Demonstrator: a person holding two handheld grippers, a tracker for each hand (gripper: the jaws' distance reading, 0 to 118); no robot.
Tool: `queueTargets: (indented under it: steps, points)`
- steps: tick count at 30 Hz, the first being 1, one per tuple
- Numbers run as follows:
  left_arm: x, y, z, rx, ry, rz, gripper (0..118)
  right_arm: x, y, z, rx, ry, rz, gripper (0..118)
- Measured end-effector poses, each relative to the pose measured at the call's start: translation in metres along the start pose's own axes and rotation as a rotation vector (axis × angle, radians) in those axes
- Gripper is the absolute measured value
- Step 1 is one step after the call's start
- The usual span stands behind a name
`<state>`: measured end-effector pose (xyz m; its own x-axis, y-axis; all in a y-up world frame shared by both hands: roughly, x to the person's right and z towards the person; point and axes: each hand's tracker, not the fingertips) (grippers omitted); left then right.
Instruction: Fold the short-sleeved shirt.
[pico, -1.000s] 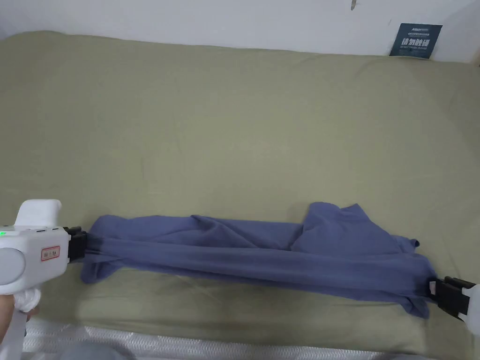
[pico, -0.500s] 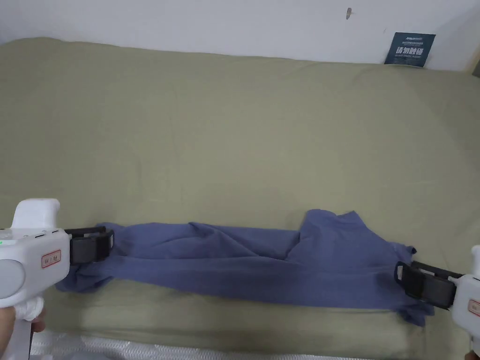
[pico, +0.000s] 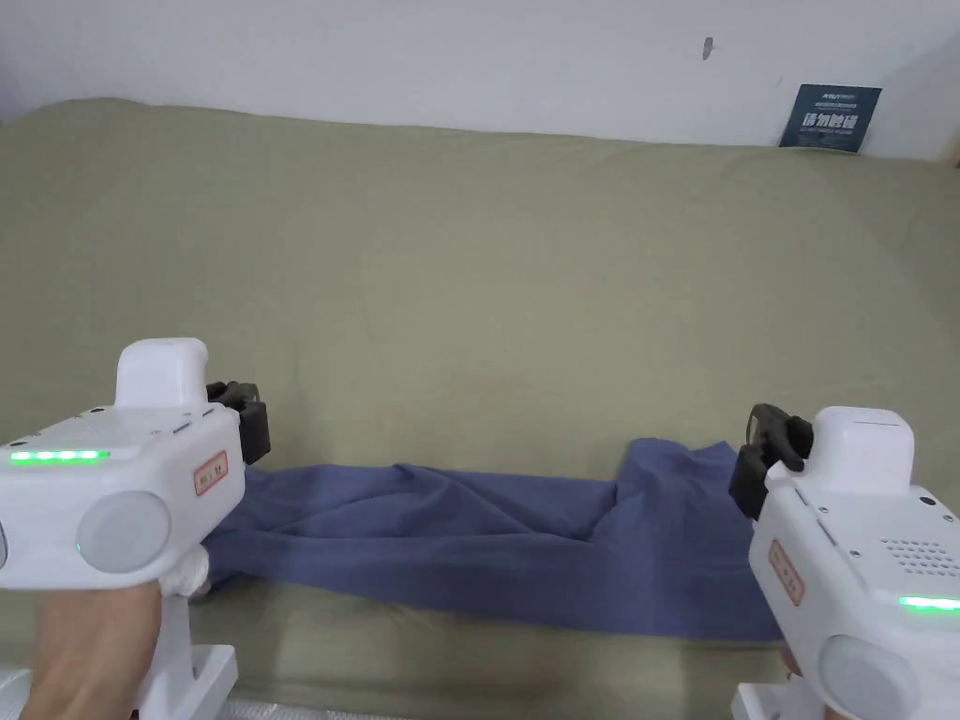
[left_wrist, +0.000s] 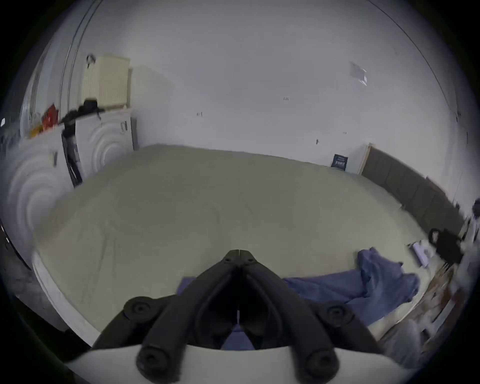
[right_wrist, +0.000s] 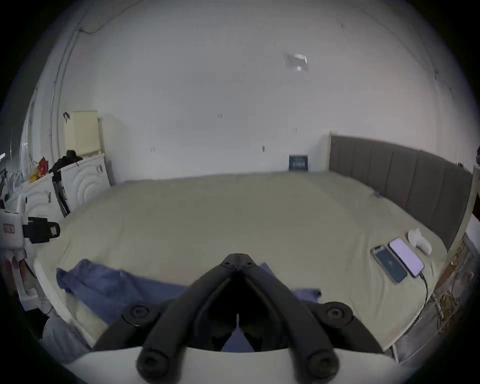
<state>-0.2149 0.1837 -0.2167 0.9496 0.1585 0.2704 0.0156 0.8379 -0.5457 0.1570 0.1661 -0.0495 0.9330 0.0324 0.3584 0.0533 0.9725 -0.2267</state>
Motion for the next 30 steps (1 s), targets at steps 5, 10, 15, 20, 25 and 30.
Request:
queueTargets:
  steps: [5, 10, 15, 20, 25, 30]
  points:
    - [-0.052, 0.02, -0.027, -0.286, -0.15, 0.207, 0, -0.034, 0.003, 0.008, 0.089, -0.014, 0.052, 0]
    - [-0.123, 0.024, -0.056, -0.491, -0.333, 0.379, 0, -0.058, 0.0, 0.014, 0.116, -0.001, 0.081, 0]
    - [-0.166, 0.02, -0.076, -0.622, -0.387, 0.426, 0, -0.068, -0.005, 0.009, 0.086, 0.027, 0.061, 0]
    - [-0.178, 0.012, -0.086, -0.652, -0.379, 0.431, 0, -0.07, -0.005, 0.002, 0.049, 0.042, 0.034, 0]
    - [-0.18, 0.004, -0.097, -0.683, -0.4, 0.438, 28, -0.067, -0.002, -0.002, 0.037, 0.038, 0.037, 0]
    - [-0.174, -0.011, -0.11, -0.74, -0.443, 0.468, 109, -0.061, 0.0, -0.009, 0.021, 0.03, 0.021, 0]
